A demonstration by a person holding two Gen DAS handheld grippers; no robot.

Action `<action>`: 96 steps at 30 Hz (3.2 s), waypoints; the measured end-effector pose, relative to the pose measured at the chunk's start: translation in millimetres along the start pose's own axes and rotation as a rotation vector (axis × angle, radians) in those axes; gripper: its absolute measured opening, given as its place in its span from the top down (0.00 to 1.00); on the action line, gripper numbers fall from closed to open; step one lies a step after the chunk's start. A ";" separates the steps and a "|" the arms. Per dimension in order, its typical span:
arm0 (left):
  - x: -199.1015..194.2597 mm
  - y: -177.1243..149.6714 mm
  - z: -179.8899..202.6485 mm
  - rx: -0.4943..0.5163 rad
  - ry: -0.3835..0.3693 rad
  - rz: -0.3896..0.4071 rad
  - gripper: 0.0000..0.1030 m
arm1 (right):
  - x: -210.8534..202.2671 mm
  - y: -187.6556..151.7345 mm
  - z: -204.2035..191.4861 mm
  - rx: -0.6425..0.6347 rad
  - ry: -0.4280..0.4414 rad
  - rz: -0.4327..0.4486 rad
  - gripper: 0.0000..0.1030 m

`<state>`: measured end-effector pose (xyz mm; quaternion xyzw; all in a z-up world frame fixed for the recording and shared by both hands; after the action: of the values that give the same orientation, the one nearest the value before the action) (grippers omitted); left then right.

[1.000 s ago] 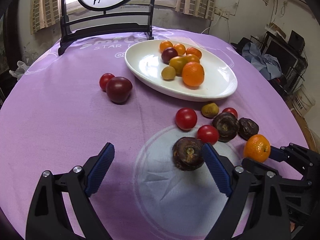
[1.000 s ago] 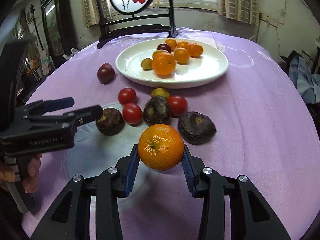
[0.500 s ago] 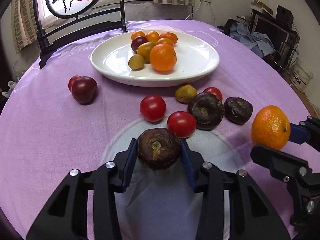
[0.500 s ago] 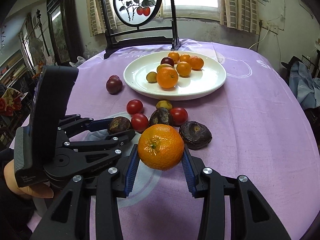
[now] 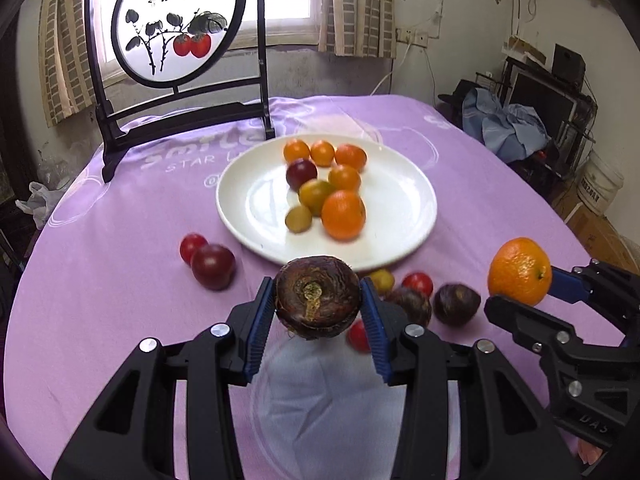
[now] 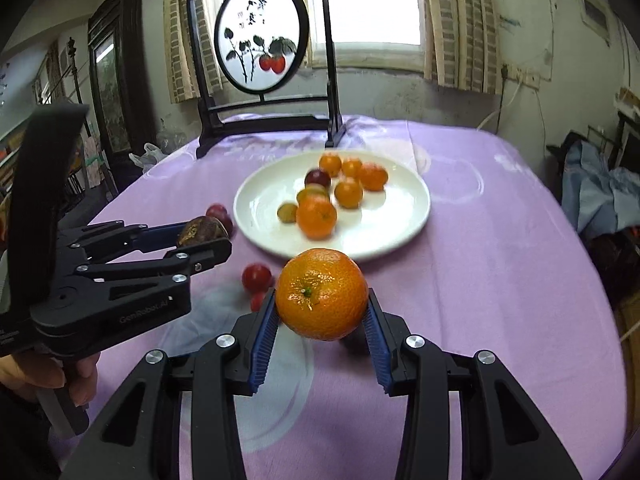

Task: Organize fruits
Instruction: 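Carry both fruits over the white plate and open both tools, then withdraw both open tools back toward the fruit pile, then grasp a dark brown persimmon with the right tool while the left tool grasps a red cherry tomato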

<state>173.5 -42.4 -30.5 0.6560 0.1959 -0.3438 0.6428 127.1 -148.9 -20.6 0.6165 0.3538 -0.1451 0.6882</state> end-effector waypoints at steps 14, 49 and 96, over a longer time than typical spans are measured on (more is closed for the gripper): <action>90.2 44.6 -24.7 -0.148 0.006 -0.115 0.59 | 93.8 35.3 34.4 0.041 -0.030 -0.124 0.59; 19.8 -35.1 -58.6 -0.183 0.004 -0.040 0.14 | 31.6 -45.6 35.1 0.006 -0.038 -0.112 0.20; 59.5 -66.9 36.9 0.115 -0.023 -0.157 0.47 | 42.4 -53.4 33.2 0.024 -0.043 -0.189 0.55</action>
<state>160.3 -82.9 -117.5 0.6706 0.2190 -0.4111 0.5773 133.4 -181.0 -89.0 0.5854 0.3938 -0.2268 0.6714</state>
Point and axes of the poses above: each gripper's, at about its wrist camera, not at the fingertips, and x roughly the way its jaws point, z to its right, y to its top, the point moved 10 cm from there along x, roughly the way its jaws point, and after that the axes turned 3 degrees about -x, right-handed, at the moved point
